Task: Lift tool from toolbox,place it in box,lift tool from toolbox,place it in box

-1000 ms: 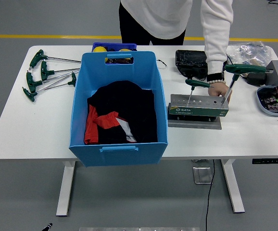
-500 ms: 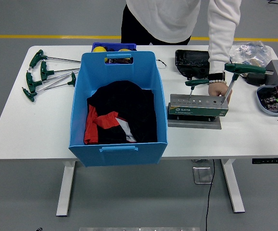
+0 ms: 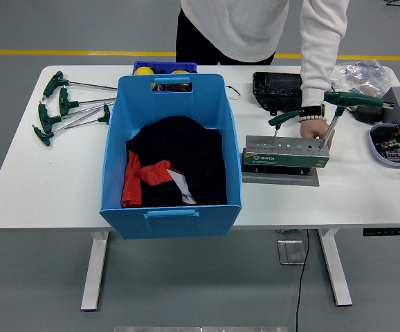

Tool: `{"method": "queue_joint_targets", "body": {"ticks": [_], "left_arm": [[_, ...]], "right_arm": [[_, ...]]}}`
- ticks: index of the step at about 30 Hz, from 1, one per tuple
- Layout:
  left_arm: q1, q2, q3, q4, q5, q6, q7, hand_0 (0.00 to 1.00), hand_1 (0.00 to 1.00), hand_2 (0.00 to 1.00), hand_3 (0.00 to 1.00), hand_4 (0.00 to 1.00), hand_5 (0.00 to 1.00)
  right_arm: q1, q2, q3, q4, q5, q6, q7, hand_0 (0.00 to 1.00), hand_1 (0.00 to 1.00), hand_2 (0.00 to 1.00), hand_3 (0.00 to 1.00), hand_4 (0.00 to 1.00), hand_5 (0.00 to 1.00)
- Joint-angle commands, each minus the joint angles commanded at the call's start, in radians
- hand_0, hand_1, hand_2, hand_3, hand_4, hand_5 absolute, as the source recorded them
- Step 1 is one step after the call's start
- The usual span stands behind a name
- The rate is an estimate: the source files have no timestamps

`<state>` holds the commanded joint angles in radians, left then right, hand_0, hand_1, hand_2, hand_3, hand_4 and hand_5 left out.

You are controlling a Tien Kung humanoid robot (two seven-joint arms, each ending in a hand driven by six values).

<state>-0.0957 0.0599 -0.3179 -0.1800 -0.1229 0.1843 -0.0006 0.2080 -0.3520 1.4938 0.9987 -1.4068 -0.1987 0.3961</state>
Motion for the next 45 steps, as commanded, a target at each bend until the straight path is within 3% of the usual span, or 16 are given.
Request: {"method": "queue_joint_targets", "body": {"ticks": [4, 5, 6, 16, 17, 22, 23, 28, 29, 34, 35, 40, 41, 45], "left_arm": [[-0.006, 0.006, 0.091, -0.006, -0.072, 0.009, -0.021, 0.829, 0.897, 0.903, 0.853, 0.769, 0.665], [-0.005, 0.010, 0.115, -0.011, -0.092, 0.009, -0.026, 0.827, 0.896, 0.897, 0.850, 0.769, 0.667], [-0.005, 0.013, 0.130, -0.015, -0.102, 0.010, -0.029, 0.827, 0.896, 0.897, 0.850, 0.769, 0.667], [-0.005, 0.024, 0.184, -0.026, -0.156, 0.021, -0.054, 0.826, 0.895, 0.890, 0.849, 0.770, 0.668], [-0.005, 0.025, 0.189, -0.028, -0.161, 0.023, -0.056, 0.826, 0.891, 0.894, 0.840, 0.771, 0.670], [-0.004, 0.028, 0.195, -0.030, -0.166, 0.029, -0.060, 0.826, 0.891, 0.894, 0.840, 0.771, 0.670], [-0.003, 0.029, 0.196, -0.030, -0.166, 0.031, -0.061, 0.826, 0.889, 0.890, 0.835, 0.772, 0.668], [0.001, 0.032, 0.204, -0.031, -0.177, 0.039, -0.066, 0.826, 0.889, 0.890, 0.835, 0.772, 0.668], [0.002, 0.032, 0.206, -0.031, -0.178, 0.040, -0.067, 0.824, 0.885, 0.886, 0.825, 0.769, 0.661], [-0.003, 0.033, 0.204, -0.032, -0.174, 0.045, -0.066, 0.824, 0.885, 0.886, 0.825, 0.769, 0.661], [-0.005, 0.033, 0.200, -0.033, -0.169, 0.046, -0.064, 0.824, 0.885, 0.884, 0.825, 0.768, 0.659], [-0.007, 0.035, 0.208, -0.036, -0.179, 0.051, -0.070, 0.824, 0.885, 0.884, 0.825, 0.768, 0.659], [-0.008, 0.035, 0.208, -0.036, -0.180, 0.052, -0.071, 0.823, 0.880, 0.879, 0.806, 0.765, 0.653], [-0.008, 0.036, 0.210, -0.037, -0.183, 0.058, -0.074, 0.823, 0.880, 0.879, 0.806, 0.765, 0.653]], "right_arm": [[0.037, -0.040, -0.014, 0.041, -0.169, -0.048, -0.015, 0.910, 0.886, 0.891, 0.921, 0.998, 0.657], [0.046, -0.054, -0.020, 0.051, -0.214, -0.056, -0.019, 0.929, 0.897, 0.908, 0.933, 0.998, 0.596], [0.053, -0.064, -0.024, 0.058, -0.253, -0.058, -0.024, 0.929, 0.897, 0.908, 0.933, 0.998, 0.596], [0.146, -0.152, -0.129, 0.130, -0.637, -0.028, -0.088, 0.948, 0.909, 0.912, 0.941, 0.998, 0.557], [0.159, -0.156, -0.146, 0.136, -0.652, -0.024, -0.094, 0.944, 0.879, 0.876, 0.922, 0.998, 0.600], [0.214, -0.159, -0.212, 0.174, -0.665, -0.011, -0.129, 0.944, 0.879, 0.876, 0.922, 0.998, 0.600], [0.224, -0.156, -0.225, 0.189, -0.661, -0.004, -0.141, 0.929, 0.812, 0.810, 0.890, 0.998, 0.650], [0.261, -0.135, -0.268, 0.224, -0.640, 0.022, -0.188, 0.929, 0.812, 0.810, 0.890, 0.998, 0.650], [0.269, -0.130, -0.277, 0.222, -0.635, 0.026, -0.195, 0.884, 0.744, 0.728, 0.832, 0.998, 0.735], [0.338, -0.103, -0.337, 0.167, -0.615, 0.044, -0.234, 0.884, 0.744, 0.728, 0.832, 0.998, 0.735], [0.353, -0.098, -0.350, 0.149, -0.611, 0.047, -0.240, 0.803, 0.670, 0.665, 0.769, 0.998, 0.769], [0.407, -0.073, -0.394, 0.068, -0.601, 0.055, -0.266, 0.803, 0.670, 0.665, 0.769, 0.998, 0.769], [0.412, -0.069, -0.397, 0.059, -0.603, 0.056, -0.269, 0.725, 0.613, 0.604, 0.724, 0.998, 0.790], [0.427, -0.049, -0.401, 0.027, -0.614, 0.069, -0.288, 0.725, 0.613, 0.604, 0.724, 0.998, 0.790]]}}
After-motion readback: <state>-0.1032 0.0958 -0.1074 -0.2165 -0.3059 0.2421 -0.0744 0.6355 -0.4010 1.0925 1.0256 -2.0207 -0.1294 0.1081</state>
